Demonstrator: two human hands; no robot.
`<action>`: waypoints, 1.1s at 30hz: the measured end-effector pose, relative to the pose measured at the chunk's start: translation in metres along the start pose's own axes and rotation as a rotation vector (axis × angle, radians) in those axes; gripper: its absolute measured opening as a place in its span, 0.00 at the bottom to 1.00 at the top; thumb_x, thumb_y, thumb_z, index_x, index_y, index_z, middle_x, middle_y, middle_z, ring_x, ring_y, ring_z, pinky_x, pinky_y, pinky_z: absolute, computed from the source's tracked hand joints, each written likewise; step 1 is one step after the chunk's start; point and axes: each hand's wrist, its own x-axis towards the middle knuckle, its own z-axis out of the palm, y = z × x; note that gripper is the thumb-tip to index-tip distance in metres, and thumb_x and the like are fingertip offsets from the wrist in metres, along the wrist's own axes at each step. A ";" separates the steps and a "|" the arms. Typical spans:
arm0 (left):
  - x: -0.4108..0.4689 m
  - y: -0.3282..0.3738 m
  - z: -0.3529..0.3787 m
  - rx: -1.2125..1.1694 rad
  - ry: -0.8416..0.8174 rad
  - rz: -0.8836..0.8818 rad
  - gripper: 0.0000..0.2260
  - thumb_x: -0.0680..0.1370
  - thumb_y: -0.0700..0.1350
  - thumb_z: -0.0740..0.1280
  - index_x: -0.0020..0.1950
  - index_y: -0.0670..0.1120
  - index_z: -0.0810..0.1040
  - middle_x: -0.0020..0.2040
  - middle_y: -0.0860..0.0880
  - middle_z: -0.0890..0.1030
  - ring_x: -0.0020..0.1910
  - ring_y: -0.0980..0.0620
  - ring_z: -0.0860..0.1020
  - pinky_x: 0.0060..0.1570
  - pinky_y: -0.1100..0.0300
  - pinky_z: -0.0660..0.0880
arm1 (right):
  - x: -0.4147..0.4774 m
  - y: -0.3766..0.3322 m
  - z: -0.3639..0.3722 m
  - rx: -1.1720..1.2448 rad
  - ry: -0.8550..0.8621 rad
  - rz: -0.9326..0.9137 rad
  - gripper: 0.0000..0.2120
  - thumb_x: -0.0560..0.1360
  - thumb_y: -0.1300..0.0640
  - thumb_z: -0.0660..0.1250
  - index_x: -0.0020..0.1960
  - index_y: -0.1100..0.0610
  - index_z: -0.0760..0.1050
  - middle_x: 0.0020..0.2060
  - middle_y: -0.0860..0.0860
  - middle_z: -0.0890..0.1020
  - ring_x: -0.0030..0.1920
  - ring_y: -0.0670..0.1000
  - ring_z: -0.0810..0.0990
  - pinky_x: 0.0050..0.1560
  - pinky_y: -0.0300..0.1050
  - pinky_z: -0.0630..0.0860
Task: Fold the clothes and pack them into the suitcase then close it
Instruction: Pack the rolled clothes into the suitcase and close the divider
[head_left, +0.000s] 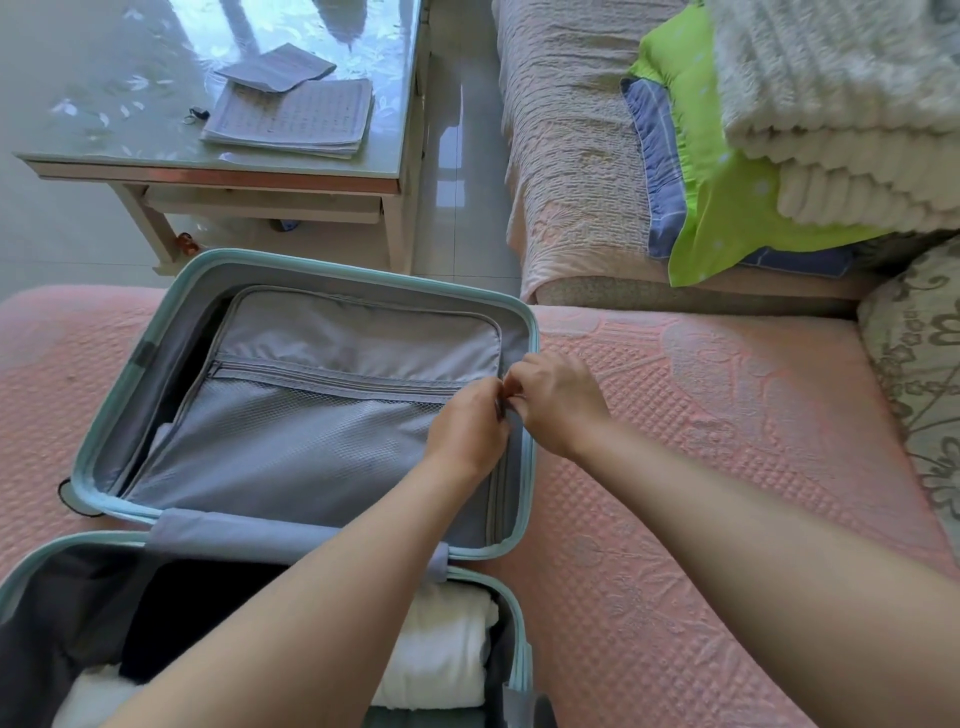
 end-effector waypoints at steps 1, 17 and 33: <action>0.006 0.001 0.001 0.008 0.023 -0.007 0.03 0.76 0.43 0.67 0.49 0.47 0.78 0.48 0.46 0.80 0.49 0.43 0.78 0.42 0.53 0.72 | -0.001 0.002 0.003 0.041 0.016 0.015 0.06 0.77 0.51 0.67 0.52 0.50 0.79 0.51 0.48 0.80 0.57 0.54 0.75 0.59 0.52 0.67; 0.108 0.002 -0.030 -0.024 0.094 -0.074 0.06 0.71 0.50 0.76 0.37 0.51 0.82 0.38 0.52 0.83 0.40 0.51 0.80 0.42 0.59 0.78 | 0.051 -0.008 0.032 -0.048 0.187 0.334 0.18 0.81 0.43 0.56 0.57 0.53 0.78 0.55 0.54 0.80 0.57 0.58 0.73 0.56 0.54 0.64; 0.135 -0.022 -0.040 -0.121 0.046 -0.093 0.10 0.74 0.51 0.74 0.34 0.51 0.80 0.34 0.53 0.82 0.38 0.52 0.80 0.42 0.60 0.76 | 0.096 -0.010 0.026 0.053 0.191 0.388 0.14 0.77 0.44 0.62 0.53 0.50 0.82 0.50 0.53 0.84 0.57 0.56 0.78 0.58 0.51 0.64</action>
